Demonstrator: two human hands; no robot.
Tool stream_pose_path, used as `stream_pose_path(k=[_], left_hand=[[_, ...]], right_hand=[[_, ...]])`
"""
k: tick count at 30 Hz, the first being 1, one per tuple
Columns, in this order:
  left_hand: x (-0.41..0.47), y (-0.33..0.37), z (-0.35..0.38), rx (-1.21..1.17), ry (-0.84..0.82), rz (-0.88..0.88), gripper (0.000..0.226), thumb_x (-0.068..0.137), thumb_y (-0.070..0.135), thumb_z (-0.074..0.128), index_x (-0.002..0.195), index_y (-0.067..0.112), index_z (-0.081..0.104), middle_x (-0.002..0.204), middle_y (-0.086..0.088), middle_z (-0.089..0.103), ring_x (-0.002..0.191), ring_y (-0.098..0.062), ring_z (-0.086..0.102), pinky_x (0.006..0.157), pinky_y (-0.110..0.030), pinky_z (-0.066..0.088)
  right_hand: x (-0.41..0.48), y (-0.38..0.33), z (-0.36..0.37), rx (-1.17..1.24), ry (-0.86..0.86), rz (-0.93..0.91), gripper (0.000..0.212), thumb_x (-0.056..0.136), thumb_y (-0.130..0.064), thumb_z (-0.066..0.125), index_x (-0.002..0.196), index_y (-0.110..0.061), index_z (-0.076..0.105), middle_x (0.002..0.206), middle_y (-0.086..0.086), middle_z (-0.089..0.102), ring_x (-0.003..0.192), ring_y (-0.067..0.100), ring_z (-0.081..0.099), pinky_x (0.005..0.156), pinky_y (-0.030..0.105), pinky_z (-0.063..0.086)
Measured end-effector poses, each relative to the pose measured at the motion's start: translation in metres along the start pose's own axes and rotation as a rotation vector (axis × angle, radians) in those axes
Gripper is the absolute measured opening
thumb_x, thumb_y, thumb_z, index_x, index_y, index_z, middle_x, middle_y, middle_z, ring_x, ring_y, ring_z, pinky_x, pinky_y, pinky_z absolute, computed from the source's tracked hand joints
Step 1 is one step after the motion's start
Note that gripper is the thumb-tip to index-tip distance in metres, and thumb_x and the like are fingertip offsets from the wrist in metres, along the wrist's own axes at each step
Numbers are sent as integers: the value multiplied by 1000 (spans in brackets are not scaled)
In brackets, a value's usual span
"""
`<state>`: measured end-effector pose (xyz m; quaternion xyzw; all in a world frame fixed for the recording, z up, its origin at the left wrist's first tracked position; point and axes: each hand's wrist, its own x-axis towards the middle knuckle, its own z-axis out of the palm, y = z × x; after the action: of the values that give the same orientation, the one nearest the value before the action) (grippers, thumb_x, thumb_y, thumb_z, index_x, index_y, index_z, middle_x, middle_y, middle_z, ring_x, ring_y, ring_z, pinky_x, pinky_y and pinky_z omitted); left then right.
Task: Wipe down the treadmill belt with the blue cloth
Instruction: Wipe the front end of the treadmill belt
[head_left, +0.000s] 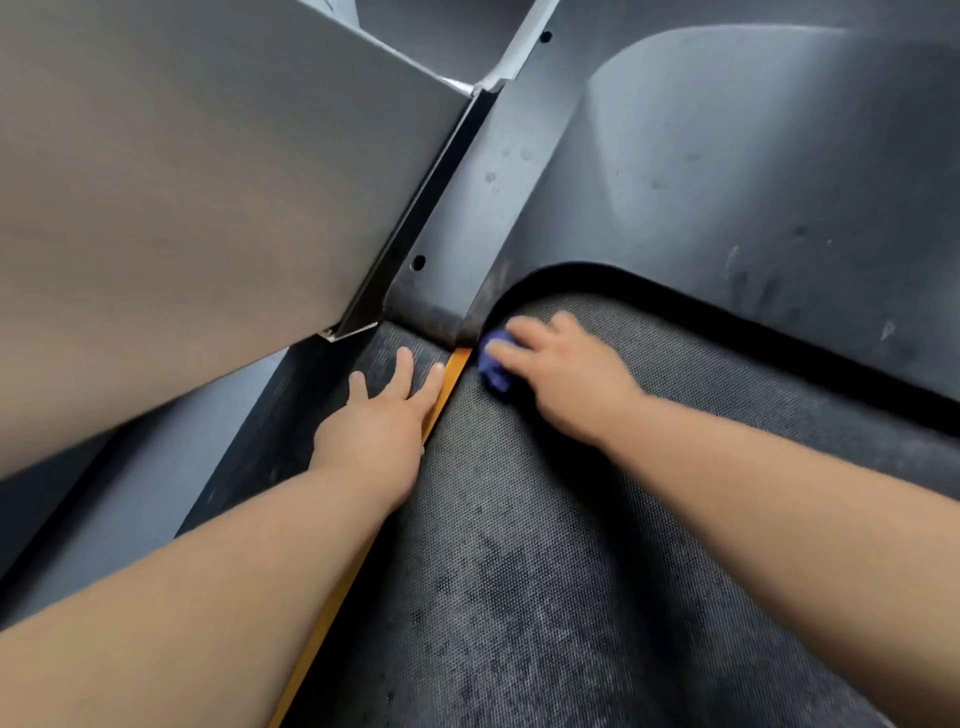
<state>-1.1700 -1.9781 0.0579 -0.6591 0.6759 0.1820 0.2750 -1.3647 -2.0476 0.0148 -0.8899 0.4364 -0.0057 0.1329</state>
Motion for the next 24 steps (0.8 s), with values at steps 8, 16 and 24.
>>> stream_pose_path(k=[8, 16, 24], left_hand=[[-1, -4, -3, 26, 13, 8, 78, 96, 34, 49, 148, 37, -8, 158, 4, -14, 141, -41, 15, 84, -45, 48], [2, -3, -1, 59, 26, 10, 78, 96, 35, 49, 148, 37, -7, 159, 3, -12, 141, -41, 17, 77, -45, 47], [3, -1, 9, 51, 53, -10, 78, 97, 20, 45, 148, 33, -13, 158, 2, -17, 142, -43, 11, 87, -50, 46]], right_hand=[[-32, -50, 15, 140, -60, 22, 41, 86, -16, 38, 124, -23, 55, 130, 1, 49, 93, 31, 43, 76, 39, 49], [3, -7, -5, 8, 16, 396, 36, 90, -16, 42, 125, -18, 51, 131, 10, 43, 105, 35, 42, 81, 39, 44], [-22, -24, 9, 65, 0, 61, 41, 88, -21, 31, 120, -23, 55, 122, 11, 48, 99, 36, 47, 75, 43, 48]])
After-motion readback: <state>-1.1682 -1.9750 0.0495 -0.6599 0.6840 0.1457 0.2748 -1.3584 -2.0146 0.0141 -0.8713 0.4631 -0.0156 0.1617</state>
